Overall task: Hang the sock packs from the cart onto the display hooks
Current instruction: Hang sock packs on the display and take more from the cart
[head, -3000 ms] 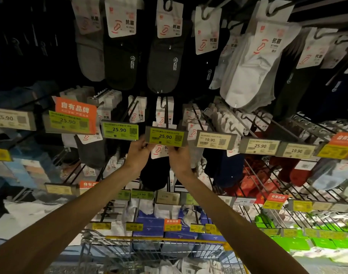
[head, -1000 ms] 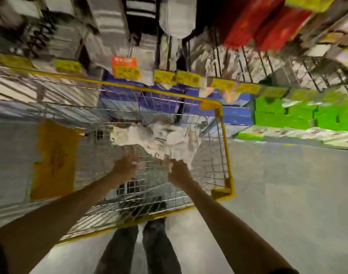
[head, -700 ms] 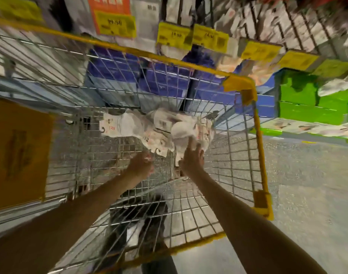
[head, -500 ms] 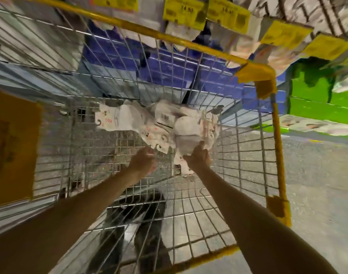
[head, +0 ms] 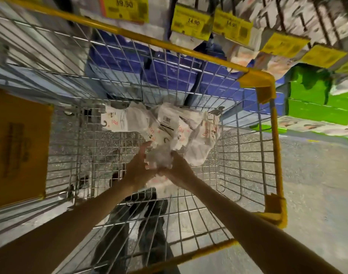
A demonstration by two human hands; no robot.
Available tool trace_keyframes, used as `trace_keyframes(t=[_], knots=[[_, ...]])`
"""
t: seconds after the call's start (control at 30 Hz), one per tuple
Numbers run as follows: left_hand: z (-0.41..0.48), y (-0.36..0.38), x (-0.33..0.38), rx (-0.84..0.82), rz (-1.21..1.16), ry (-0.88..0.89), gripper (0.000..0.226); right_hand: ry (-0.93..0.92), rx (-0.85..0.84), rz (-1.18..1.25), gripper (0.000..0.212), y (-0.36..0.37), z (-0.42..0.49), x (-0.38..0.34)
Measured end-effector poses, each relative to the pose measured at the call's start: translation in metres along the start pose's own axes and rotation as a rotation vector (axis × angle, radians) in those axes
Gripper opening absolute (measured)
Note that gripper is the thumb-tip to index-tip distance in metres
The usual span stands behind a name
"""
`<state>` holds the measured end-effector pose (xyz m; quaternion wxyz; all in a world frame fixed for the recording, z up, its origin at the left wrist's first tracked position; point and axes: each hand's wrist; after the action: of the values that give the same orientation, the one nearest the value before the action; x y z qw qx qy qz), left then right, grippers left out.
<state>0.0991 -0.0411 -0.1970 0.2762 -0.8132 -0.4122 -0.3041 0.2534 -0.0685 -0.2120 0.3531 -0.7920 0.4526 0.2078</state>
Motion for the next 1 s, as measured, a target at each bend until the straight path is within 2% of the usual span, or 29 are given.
trace_keyframes(t=[0.07,0.1,0.17,0.23,0.3,0.37,0.43,0.53,0.63,0.73,0.83,0.93,1.0], knots=[[-0.008,-0.006,0.001,-0.018,-0.011,0.043,0.101,-0.02,-0.002,0.14,0.048,0.001,-0.003,-0.008],[-0.011,-0.011,0.002,-0.035,-0.028,0.055,0.096,-0.007,-0.018,0.233,0.043,0.001,-0.003,-0.009],[-0.018,-0.022,0.005,-0.1,-0.039,0.071,0.072,0.096,-0.056,0.508,0.053,-0.001,-0.004,-0.013],[-0.024,-0.033,0.007,-0.166,0.02,0.071,0.048,0.185,-0.146,0.651,0.073,-0.001,-0.001,-0.01],[-0.029,-0.041,0.007,-0.254,0.01,0.063,0.027,0.226,-0.264,0.709,0.065,-0.002,-0.003,-0.009],[-0.035,-0.045,0.01,-0.372,-0.021,0.077,0.036,0.296,-0.312,0.782,0.05,-0.008,-0.006,-0.011],[-0.041,-0.05,0.004,-0.395,0.031,0.16,0.042,0.335,-0.362,0.905,0.05,-0.011,-0.008,-0.007],[-0.042,-0.054,-0.014,-0.426,0.18,0.312,0.064,0.388,-0.426,1.007,0.041,-0.014,-0.011,-0.011],[-0.039,-0.051,-0.019,-0.202,0.368,0.374,0.06,0.43,-0.495,0.993,0.055,-0.011,-0.009,-0.009],[-0.029,-0.05,-0.017,-0.082,0.252,0.316,0.077,0.536,-0.496,0.919,0.071,-0.008,-0.005,-0.012],[-0.017,-0.056,-0.021,0.011,0.209,0.209,0.061,0.525,-0.275,0.559,0.064,-0.006,0.001,-0.026],[-0.005,-0.067,-0.029,0.079,0.176,0.177,0.047,0.281,0.06,0.052,0.036,-0.001,0.017,-0.022],[0.0,-0.077,-0.032,0.073,0.092,0.098,0.041,0.097,0.134,-0.162,0.036,0.0,0.03,-0.021]])
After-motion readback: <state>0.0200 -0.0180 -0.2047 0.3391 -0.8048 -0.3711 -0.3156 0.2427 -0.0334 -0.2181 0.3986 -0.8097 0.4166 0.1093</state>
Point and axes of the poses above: each hand's wrist, its own z-axis towards the middle knuckle, its own y-axis out of the palm, x = y × z, and after that the axes turned 1 degree about -y, right-handed
